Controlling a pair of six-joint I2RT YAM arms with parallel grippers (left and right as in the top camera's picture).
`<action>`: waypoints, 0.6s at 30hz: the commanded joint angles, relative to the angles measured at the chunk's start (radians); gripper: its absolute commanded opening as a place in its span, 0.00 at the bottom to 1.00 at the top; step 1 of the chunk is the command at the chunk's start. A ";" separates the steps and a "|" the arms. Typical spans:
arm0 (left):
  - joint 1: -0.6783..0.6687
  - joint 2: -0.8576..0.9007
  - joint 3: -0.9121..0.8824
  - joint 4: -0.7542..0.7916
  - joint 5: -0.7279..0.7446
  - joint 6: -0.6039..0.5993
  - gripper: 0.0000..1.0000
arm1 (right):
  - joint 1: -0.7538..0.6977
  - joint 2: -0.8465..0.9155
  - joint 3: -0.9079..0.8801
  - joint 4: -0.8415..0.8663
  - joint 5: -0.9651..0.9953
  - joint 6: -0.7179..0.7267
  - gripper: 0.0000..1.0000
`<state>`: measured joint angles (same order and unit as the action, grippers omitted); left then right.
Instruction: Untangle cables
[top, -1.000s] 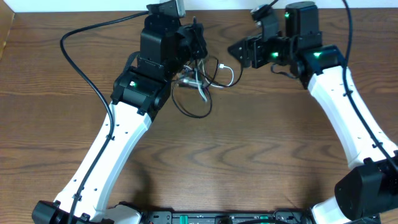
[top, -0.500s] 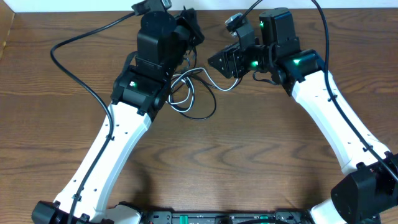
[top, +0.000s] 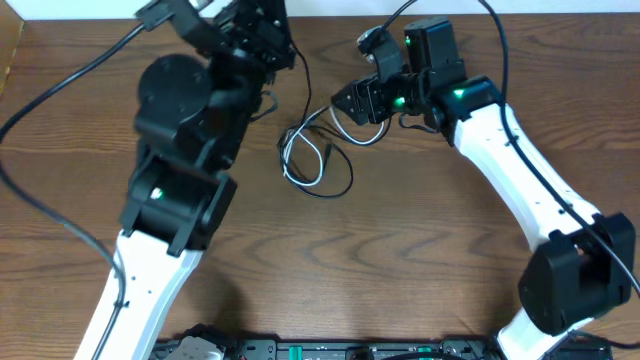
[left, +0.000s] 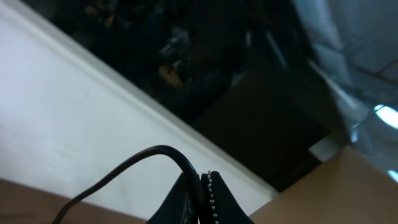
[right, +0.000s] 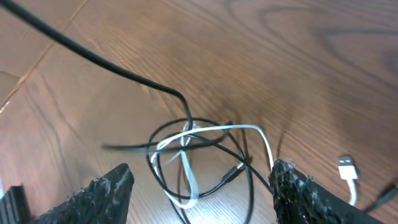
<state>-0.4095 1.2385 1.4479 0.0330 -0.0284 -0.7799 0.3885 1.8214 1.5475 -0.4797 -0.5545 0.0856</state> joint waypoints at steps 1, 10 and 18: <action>0.001 -0.023 0.024 0.007 -0.020 -0.003 0.08 | -0.001 0.031 0.009 0.013 -0.086 -0.016 0.66; 0.001 -0.031 0.024 0.006 -0.063 0.000 0.08 | 0.006 0.047 0.009 0.010 -0.100 -0.016 0.68; 0.001 -0.031 0.024 0.030 -0.074 0.000 0.08 | 0.026 0.048 0.009 0.060 -0.104 -0.016 0.70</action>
<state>-0.4095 1.2156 1.4479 0.0441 -0.0856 -0.7826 0.3950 1.8587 1.5475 -0.4358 -0.6373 0.0845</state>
